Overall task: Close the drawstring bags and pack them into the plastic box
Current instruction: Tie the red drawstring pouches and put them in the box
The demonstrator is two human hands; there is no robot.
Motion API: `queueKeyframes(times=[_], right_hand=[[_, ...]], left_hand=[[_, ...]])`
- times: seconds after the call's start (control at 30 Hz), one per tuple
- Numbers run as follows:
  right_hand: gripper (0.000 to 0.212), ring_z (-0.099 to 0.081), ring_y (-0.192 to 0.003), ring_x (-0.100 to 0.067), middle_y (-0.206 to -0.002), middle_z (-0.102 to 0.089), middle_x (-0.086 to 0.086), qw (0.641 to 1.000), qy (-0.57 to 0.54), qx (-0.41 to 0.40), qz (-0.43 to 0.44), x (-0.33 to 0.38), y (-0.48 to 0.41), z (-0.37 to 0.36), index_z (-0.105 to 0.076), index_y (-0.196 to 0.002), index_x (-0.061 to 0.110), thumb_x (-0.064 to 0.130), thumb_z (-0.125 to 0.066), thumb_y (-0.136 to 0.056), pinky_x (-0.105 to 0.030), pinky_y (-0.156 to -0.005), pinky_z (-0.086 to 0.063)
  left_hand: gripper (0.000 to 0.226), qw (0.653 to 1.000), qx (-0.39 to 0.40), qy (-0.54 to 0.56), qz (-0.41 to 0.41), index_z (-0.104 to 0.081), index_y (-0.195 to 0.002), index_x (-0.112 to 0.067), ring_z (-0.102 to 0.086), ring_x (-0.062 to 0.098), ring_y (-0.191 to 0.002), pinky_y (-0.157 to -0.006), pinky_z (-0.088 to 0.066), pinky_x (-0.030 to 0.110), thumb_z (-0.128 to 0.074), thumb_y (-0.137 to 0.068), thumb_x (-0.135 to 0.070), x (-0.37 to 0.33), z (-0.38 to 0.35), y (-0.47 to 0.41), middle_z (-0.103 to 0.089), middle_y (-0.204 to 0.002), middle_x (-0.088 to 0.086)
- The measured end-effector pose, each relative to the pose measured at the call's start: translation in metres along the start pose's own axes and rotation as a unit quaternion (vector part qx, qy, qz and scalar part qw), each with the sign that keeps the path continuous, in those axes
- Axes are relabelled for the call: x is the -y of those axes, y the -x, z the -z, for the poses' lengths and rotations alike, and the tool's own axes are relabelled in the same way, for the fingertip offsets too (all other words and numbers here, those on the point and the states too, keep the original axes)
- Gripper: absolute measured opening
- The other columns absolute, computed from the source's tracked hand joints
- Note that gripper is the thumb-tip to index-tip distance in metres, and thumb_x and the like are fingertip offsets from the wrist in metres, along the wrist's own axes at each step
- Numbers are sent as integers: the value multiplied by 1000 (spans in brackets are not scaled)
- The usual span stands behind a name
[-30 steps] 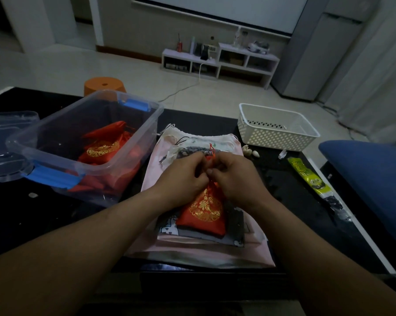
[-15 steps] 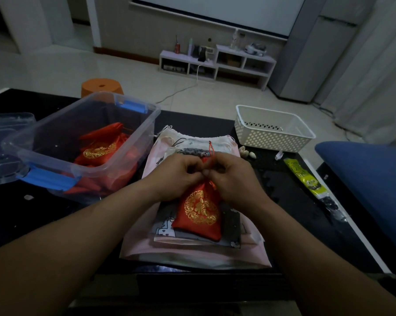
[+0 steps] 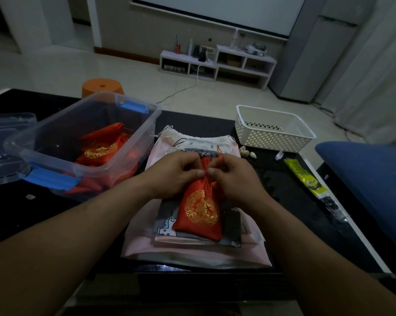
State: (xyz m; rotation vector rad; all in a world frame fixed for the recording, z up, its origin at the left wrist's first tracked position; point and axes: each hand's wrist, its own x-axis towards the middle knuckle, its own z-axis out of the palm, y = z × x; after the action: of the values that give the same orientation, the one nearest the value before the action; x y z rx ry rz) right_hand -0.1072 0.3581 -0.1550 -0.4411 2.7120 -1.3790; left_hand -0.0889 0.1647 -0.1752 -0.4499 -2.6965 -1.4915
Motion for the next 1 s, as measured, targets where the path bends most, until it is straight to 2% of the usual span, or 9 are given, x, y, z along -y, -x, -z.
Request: queueKeyframes(times=[0.1,0.23,0.37,0.43,0.57,0.73,0.83,0.93,1.0], right_hand=[[7,-67,-73,-22,-89,-72,-7,992,-106,15,-67,-1,0,1,-71,-94,19,18,-67,-100,-40,-64,-57],[16,-53,-46,-7,-62,-61,1,979,-177,16,-103,0,1,2,-70,-91,13,12,-60,-104,-25,-49,-42],[21,-49,-38,-1,-48,-56,11,972,-196,12,-132,-1,1,-1,-68,-89,15,13,-56,-106,-19,-41,-38],[23,-48,-37,-1,-46,-55,11,971,-192,12,-141,-1,1,-2,-68,-88,16,15,-56,-106,-21,-44,-38],[21,-51,-43,-7,-52,-56,6,969,-193,-3,-156,-5,-3,-4,-70,-89,15,17,-57,-106,-26,-52,-41],[20,-61,-62,-21,-66,-66,-3,975,-172,-29,-135,-10,-5,-4,-74,-86,16,20,-62,-101,-44,-61,-53],[16,-69,-76,-27,-82,-75,-11,983,-150,-42,-102,-9,-5,-4,-74,-87,19,21,-63,-99,-57,-81,-60],[14,-73,-82,-27,-86,-76,-8,985,-146,-52,-75,-7,-7,-4,-74,-89,20,22,-63,-98,-57,-86,-60],[13,-74,-88,-31,-89,-76,-9,984,-154,-56,-64,-7,-7,-4,-74,-91,19,21,-63,-99,-56,-86,-62]], left_hand=[[17,1000,-17,19,0,-62,-84,-11,-52,-2,-61,-55,-44,17,-68,-99,-18,0,1,0,-59,-74,-8],[18,999,-19,-25,-7,-60,-84,-17,-52,-2,-66,-62,-44,18,-65,-101,-18,-2,3,1,-60,-79,-7],[19,994,-20,-109,-18,-50,-87,-24,-53,2,-73,-66,-43,28,-58,-104,-23,1,1,2,-58,-82,-7],[17,988,-10,-149,-22,-47,-89,-25,-53,7,-75,-68,-41,35,-55,-105,-25,4,0,3,-56,-82,-8],[17,980,11,-190,-52,-44,-91,-25,-51,12,-74,-67,-36,34,-53,-104,-24,3,0,4,-52,-80,-10],[18,974,19,-220,-59,-43,-90,-29,-53,11,-73,-66,-39,34,-52,-106,-27,4,1,4,-51,-80,-12],[21,989,-6,-145,17,-50,-88,-22,-57,18,-80,-69,-42,35,-51,-107,-33,3,-1,2,-56,-81,-8],[37,987,-25,81,139,-57,-87,-20,-59,19,-74,-64,-49,36,-49,-105,-52,-4,-9,1,-60,-81,-1],[34,977,-17,134,163,-61,-86,-20,-58,17,-68,-59,-50,35,-58,-102,-50,-5,-13,2,-60,-76,0]])
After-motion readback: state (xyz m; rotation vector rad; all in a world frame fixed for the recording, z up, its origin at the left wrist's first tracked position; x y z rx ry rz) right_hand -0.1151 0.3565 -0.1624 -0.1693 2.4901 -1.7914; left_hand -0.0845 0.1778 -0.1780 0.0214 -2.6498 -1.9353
